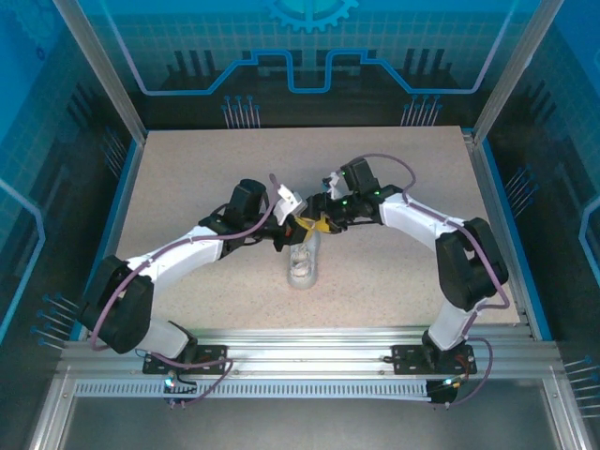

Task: Tie the shoes

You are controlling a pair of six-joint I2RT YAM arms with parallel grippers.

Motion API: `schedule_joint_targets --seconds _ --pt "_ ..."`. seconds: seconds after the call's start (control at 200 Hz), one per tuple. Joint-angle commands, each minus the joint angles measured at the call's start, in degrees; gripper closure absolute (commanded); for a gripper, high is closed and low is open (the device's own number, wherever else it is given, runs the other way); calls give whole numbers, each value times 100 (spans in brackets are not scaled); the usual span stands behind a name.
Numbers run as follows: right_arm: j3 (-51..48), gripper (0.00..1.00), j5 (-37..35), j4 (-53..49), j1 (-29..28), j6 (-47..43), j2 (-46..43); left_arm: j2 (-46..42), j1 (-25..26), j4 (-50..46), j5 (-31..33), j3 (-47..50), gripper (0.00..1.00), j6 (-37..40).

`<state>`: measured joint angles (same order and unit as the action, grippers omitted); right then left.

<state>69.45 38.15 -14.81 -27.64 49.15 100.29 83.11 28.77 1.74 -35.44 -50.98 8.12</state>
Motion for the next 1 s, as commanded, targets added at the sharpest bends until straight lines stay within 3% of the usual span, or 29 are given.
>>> schedule_joint_targets --seconds 0.0,0.1,0.3,0.465,0.705,0.891,0.996 --pt "262 36 513 259 -117 509 121 65 51 -90 -96 -151 100 207" --pt "260 40 552 661 -120 727 114 82 67 -95 -86 -132 100 216" --pt "-422 75 -132 1990 33 1088 -362 100 73 -369 -85 -236 100 240" --pt "-1311 91 -728 2992 112 1283 -1022 176 70 -633 -101 -370 100 291" --pt "-2530 100 -2075 2968 -17 701 -2433 492 76 -991 -224 -705 100 336" --pt "-3073 98 -3581 2382 -575 -4 -3587 724 76 -1122 -306 -920 100 478" --pt "-3192 94 -4665 1575 -932 98 -4058 966 88 -1290 -358 -1163 100 482"
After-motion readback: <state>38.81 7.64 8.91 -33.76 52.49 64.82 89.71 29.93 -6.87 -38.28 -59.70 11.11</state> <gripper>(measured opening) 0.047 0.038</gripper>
